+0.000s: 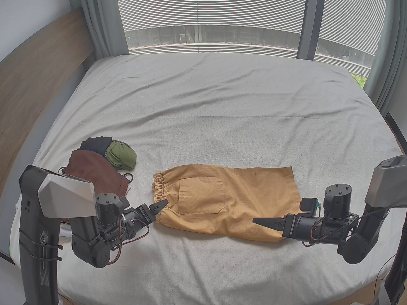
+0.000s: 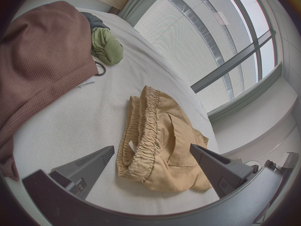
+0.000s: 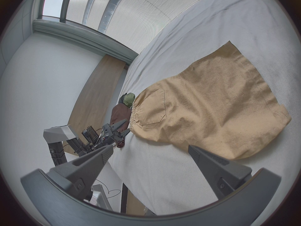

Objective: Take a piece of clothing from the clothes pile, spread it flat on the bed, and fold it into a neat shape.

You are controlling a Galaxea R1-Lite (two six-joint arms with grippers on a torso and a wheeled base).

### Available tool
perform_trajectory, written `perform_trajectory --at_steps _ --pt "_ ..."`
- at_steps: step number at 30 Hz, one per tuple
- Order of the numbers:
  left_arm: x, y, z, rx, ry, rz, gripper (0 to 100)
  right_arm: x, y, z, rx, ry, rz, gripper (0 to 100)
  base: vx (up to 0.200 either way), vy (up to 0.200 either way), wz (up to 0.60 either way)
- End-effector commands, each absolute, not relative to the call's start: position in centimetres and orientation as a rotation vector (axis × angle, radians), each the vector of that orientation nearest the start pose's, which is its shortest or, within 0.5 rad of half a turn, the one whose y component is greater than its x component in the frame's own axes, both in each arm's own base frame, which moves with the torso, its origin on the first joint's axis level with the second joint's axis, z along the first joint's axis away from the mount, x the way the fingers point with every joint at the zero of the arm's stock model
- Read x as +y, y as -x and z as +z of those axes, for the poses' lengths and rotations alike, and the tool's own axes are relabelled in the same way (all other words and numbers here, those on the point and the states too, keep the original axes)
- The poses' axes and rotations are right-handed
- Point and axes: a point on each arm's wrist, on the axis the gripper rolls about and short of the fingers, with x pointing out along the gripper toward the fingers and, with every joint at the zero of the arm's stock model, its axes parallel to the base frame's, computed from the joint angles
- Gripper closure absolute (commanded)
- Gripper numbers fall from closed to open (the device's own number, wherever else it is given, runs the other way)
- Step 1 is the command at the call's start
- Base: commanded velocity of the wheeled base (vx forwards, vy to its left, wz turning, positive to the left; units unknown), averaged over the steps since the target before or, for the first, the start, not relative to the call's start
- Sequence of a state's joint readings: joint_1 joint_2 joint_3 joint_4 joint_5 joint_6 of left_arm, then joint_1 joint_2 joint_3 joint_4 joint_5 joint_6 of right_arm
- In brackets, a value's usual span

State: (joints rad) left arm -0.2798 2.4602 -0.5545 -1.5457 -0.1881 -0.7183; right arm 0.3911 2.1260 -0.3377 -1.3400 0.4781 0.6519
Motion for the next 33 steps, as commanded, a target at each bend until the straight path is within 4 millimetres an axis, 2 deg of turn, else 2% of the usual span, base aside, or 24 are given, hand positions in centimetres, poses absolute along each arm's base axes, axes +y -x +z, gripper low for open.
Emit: perform_trajectory --at_steps 1,16,21,25,31,33 --pt "-9.8 -33.0 -4.7 0.531 0.682 -0.300 0 11.8 -25.9 2.6 0.716 -0.620 0.675 0 0.000 0.000 0.00" --pt "-10.1 -33.1 -5.9 0.556 0.681 -0.306 0 11.8 -26.0 2.7 0.693 -0.620 0.683 0 0.000 0.000 0.00" --pt "-10.9 -33.4 -6.4 0.560 0.687 -0.321 0 11.8 -26.0 2.8 0.690 -0.620 0.684 0 0.000 0.000 0.00" --pt "-11.4 -33.5 -6.1 0.564 0.755 -0.324 0 11.8 -26.1 2.8 0.685 -0.620 0.686 0 0.000 0.000 0.00" --pt "-11.9 -35.0 -5.5 0.516 0.812 -0.344 0 11.9 -26.0 2.8 0.689 -0.619 0.686 0 0.000 0.000 0.00" --pt "-12.3 -36.3 -5.4 0.477 0.838 -0.361 0 11.8 -26.0 2.7 0.691 -0.619 0.687 0 0.000 0.000 0.00"
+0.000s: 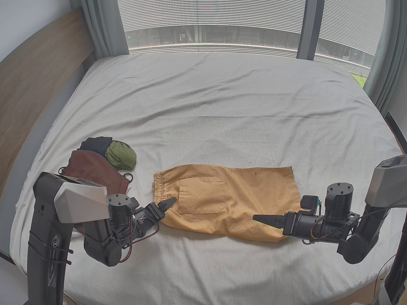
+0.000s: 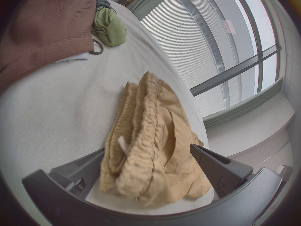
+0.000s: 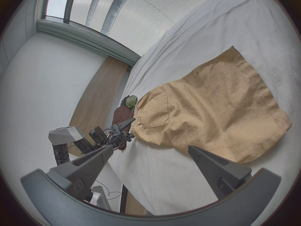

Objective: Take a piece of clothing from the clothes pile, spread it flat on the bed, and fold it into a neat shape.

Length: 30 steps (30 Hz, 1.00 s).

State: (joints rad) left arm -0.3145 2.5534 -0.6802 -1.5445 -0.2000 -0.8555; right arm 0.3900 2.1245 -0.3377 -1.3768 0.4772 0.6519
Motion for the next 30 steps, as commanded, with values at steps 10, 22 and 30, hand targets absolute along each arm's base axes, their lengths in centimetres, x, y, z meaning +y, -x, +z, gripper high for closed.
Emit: perform_trajectory --at_steps 10,22,30 --pt "-12.6 -37.3 -6.1 0.452 0.844 -0.354 0 11.7 -26.1 2.7 0.687 -0.621 0.682 0 0.000 0.000 0.00" --pt "-12.2 -37.0 -6.1 0.460 0.840 -0.341 100 11.7 -26.1 2.6 0.692 -0.619 0.682 0 0.000 0.000 0.00" --pt "-10.5 -34.9 -3.8 0.478 0.826 -0.308 100 11.8 -26.2 2.2 0.695 -0.619 0.682 0 0.000 0.000 0.00"
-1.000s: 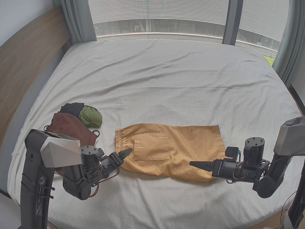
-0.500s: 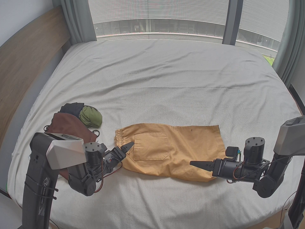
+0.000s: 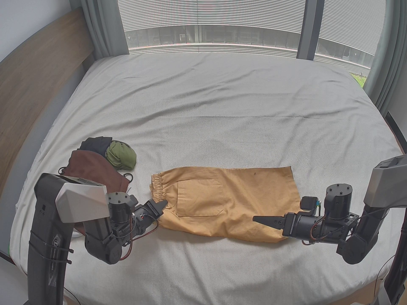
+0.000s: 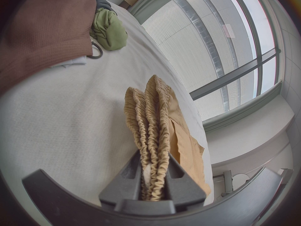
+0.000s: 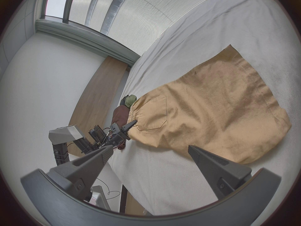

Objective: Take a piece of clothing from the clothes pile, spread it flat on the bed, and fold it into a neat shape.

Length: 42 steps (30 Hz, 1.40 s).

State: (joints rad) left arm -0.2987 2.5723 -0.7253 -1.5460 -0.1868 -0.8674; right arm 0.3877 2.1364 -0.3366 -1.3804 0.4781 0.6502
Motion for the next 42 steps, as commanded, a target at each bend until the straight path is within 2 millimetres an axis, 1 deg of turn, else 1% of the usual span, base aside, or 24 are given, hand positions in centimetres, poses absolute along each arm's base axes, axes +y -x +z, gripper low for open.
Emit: perform_trajectory --at_steps 1,5,11,16,22,26,29,34,42 --pt "-10.3 -34.7 -3.7 0.480 0.823 -0.306 100 11.8 -26.2 2.1 0.695 -0.619 0.681 0 0.000 0.000 0.00" --pt "-8.9 -34.2 -3.3 0.481 0.802 -0.279 100 11.8 -26.3 1.7 0.691 -0.618 0.681 0 0.000 0.000 0.00" --pt "-7.8 -33.6 -3.0 0.485 0.788 -0.252 100 11.9 -26.3 1.6 0.694 -0.618 0.683 0 0.000 0.000 0.00" --pt "-6.2 -32.8 -2.1 0.486 0.781 -0.245 100 12.0 -26.2 1.5 0.698 -0.617 0.686 0 0.000 0.000 0.00" --pt "-5.3 -32.2 -1.5 0.486 0.786 -0.232 100 12.1 -26.1 1.5 0.700 -0.616 0.689 0 0.000 0.000 0.00" --pt "-5.2 -32.1 -1.3 0.481 0.771 -0.240 100 12.2 -26.1 1.5 0.701 -0.615 0.692 0 0.000 0.000 0.00" --pt "-5.5 -32.1 -1.2 0.479 0.765 -0.250 100 12.2 -26.1 1.6 0.699 -0.615 0.692 0 0.000 0.000 0.00" --pt "-7.1 -32.0 -0.1 0.463 0.745 -0.312 100 12.1 -26.1 1.6 0.697 -0.614 0.690 0 0.000 0.000 0.00" --pt "-10.6 -31.8 1.4 0.428 0.724 -0.422 100 12.0 -26.1 1.8 0.685 -0.614 0.692 0 0.000 0.000 0.00"
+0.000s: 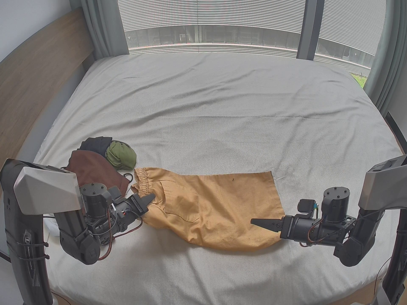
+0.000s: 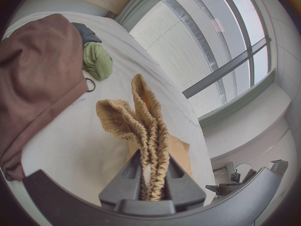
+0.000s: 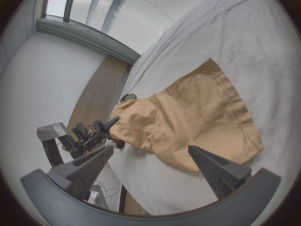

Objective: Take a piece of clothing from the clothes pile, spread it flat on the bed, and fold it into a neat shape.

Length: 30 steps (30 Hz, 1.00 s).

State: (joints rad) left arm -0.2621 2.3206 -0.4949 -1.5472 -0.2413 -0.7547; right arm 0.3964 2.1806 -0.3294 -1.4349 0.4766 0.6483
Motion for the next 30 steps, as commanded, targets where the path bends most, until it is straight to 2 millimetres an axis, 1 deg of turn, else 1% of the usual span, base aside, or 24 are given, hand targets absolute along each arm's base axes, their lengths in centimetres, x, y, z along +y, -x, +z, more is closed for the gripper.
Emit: perform_trajectory --at_steps 1,6,9,17,20,25,26,27,30 --pt "-10.8 -31.8 1.5 0.428 0.723 -0.429 100 12.0 -26.1 1.8 0.685 -0.614 0.692 0 0.000 0.000 0.00" --pt "-12.4 -32.0 1.9 0.408 0.717 -0.470 100 11.8 -26.3 2.1 0.670 -0.611 0.690 0 0.000 0.000 0.00" --pt "-13.6 -32.2 2.1 0.391 0.715 -0.490 100 11.7 -26.5 2.1 0.629 -0.599 0.692 0 0.000 0.000 0.00" --pt "-15.2 -32.4 2.2 0.377 0.717 -0.525 100 11.4 -26.8 2.2 0.602 -0.603 0.686 0 0.000 0.000 0.00" --pt "-15.7 -32.4 2.1 0.380 0.717 -0.539 100 11.2 -26.9 2.3 0.594 -0.605 0.681 0 0.000 0.000 0.00" --pt "-17.5 -32.4 1.6 0.389 0.712 -0.581 100 10.7 -27.2 2.7 0.570 -0.610 0.668 0 0.000 0.000 0.00" --pt "-17.5 -32.4 1.6 0.389 0.712 -0.581 100 10.7 -27.2 2.7 0.570 -0.610 0.668 0 0.000 0.000 0.00" --pt "-18.4 -32.5 1.5 0.383 0.710 -0.603 100 10.5 -27.3 2.9 0.562 -0.610 0.665 0 0.000 0.000 0.00" --pt "-19.1 -32.5 1.5 0.385 0.708 -0.620 100 10.5 -27.3 3.0 0.558 -0.610 0.665 0 0.000 0.000 0.00"
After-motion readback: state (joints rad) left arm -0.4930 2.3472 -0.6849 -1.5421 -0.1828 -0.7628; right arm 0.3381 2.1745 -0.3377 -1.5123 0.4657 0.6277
